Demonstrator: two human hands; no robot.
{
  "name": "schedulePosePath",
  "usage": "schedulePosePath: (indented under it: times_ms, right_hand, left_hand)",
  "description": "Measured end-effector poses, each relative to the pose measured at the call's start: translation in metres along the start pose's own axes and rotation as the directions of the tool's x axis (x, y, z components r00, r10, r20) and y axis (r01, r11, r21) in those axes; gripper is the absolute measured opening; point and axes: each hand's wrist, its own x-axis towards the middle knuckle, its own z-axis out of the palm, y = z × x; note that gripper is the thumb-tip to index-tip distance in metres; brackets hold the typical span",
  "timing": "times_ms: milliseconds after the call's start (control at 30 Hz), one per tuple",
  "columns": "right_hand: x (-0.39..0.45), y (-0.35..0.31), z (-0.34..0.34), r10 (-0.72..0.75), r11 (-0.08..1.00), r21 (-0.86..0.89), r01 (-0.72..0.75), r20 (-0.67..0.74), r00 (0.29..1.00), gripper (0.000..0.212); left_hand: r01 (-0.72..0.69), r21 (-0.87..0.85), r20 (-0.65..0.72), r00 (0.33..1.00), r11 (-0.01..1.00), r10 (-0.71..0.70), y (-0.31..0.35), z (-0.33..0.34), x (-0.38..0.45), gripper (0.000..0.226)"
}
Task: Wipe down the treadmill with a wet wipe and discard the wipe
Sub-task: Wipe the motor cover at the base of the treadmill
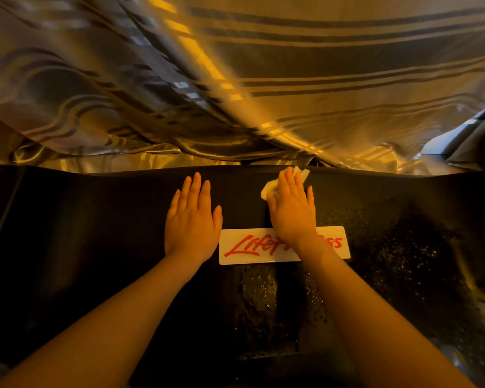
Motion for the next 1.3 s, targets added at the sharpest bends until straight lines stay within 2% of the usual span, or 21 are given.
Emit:
schedulePosePath:
  times_ms: [133, 433, 533, 667, 767, 967, 1167, 1300]
  right_hand:
    - [0.010, 0.002, -0.006, -0.040, 0.999, -0.001, 0.040, 0.025, 0.999, 0.059]
    - [-0.065, 0.022, 0.005, -0.096, 0.993, 0.067, 0.096, 0.004, 0.995, 0.058]
    - [-0.061, 0.011, 0.005, -0.018, 0.993, 0.113, 0.022, -0.042, 0.999, 0.059]
    - [-0.038, -0.005, 0.008, 0.084, 0.994, 0.083, -0.073, -0.130, 0.988, 0.056]
    - [-0.017, -0.010, 0.007, 0.068, 0.997, 0.054, -0.062, -0.107, 0.992, 0.054]
    - [-0.005, 0.010, -0.003, -0.071, 0.997, -0.005, 0.071, -0.024, 0.997, 0.058]
    - [-0.047, 0.027, 0.002, -0.051, 0.998, 0.025, 0.052, -0.029, 0.998, 0.058]
    - [-0.029, 0.027, 0.000, -0.044, 0.999, -0.013, 0.043, -0.015, 0.999, 0.058]
  left_hand:
    - [-0.002, -0.007, -0.006, 1.000, 1.000, 0.002, -0.001, 0.000, 0.000, 0.060]
    - [0.003, 0.000, -0.003, 1.000, 1.000, -0.003, 0.000, 0.001, 0.001, 0.061]
    - [0.002, -0.002, -0.002, 1.000, 1.000, -0.002, 0.000, 0.000, 0.001, 0.060]
    - [0.002, -0.006, -0.004, 1.000, 1.000, -0.002, 0.000, -0.001, 0.001, 0.060]
    - [-0.003, -0.012, -0.008, 1.000, 1.000, 0.003, 0.000, -0.001, 0.001, 0.060]
    - [-0.003, -0.021, -0.020, 1.000, 1.000, 0.003, -0.001, 0.001, 0.000, 0.060]
    - [0.004, -0.015, -0.023, 1.000, 1.000, -0.004, 0.000, 0.001, 0.001, 0.061]
    - [0.005, -0.013, -0.022, 1.000, 1.000, -0.005, 0.000, 0.002, 0.001, 0.061]
